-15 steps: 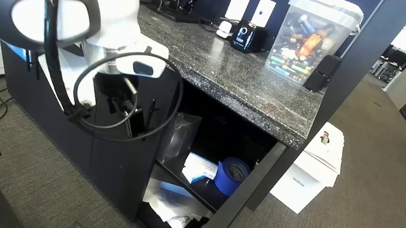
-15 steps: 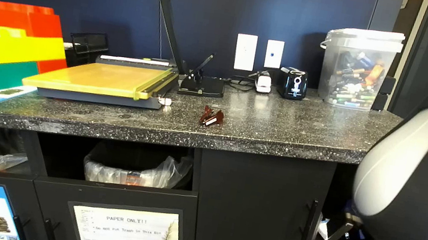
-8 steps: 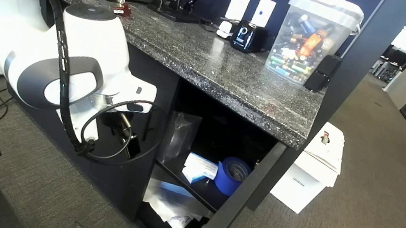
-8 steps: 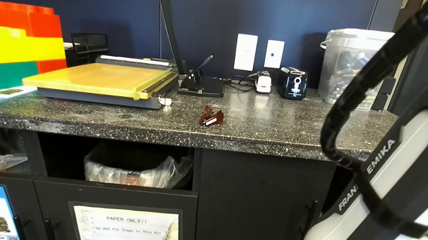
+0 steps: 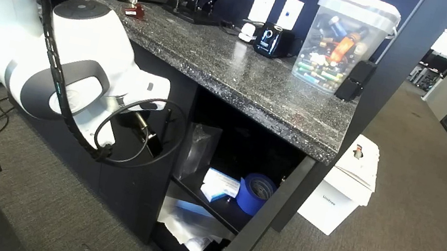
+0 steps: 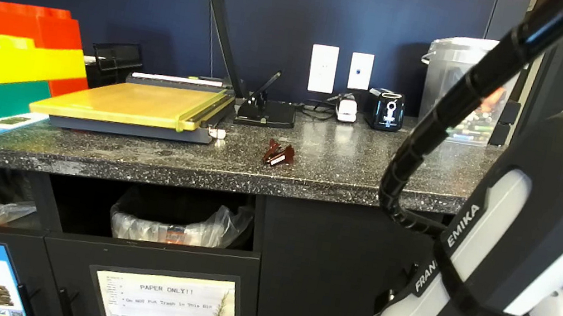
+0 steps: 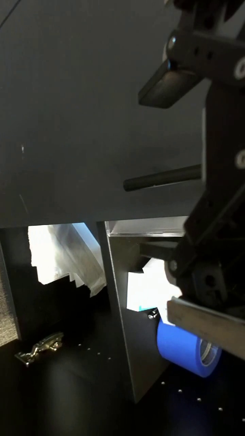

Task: Open the cabinet door on the left

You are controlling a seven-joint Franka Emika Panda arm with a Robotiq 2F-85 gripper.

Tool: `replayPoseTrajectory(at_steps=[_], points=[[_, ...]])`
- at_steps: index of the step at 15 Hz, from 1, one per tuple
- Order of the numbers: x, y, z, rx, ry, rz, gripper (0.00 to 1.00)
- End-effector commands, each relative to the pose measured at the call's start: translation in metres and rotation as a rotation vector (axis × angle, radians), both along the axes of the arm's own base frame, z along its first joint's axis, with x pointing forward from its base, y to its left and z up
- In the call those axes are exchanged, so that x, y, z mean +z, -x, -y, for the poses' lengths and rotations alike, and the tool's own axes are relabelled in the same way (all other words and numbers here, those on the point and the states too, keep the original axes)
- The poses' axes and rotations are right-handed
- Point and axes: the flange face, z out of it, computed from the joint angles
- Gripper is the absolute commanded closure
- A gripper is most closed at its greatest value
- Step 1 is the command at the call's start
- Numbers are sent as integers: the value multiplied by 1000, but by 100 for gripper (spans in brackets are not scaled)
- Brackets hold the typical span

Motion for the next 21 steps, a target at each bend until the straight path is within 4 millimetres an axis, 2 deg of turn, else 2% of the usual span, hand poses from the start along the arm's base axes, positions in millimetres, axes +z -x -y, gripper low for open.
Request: replayPoseTrajectory(at_steps=[1, 4, 5, 10, 16, 19, 20, 21], points=[[2, -23, -5, -1, 29, 109, 0], [7, -36, -13, 2, 48, 143, 0], [7, -37, -16, 0, 50, 147, 19], [3, -33, -39, 7, 52, 148, 58], [11, -37, -22, -18, 124, 173, 99], [15, -28, -24, -108, 183, 141, 96], [16, -19, -21, -138, 206, 87, 96], [19, -8, -29, -163, 211, 42, 96]])
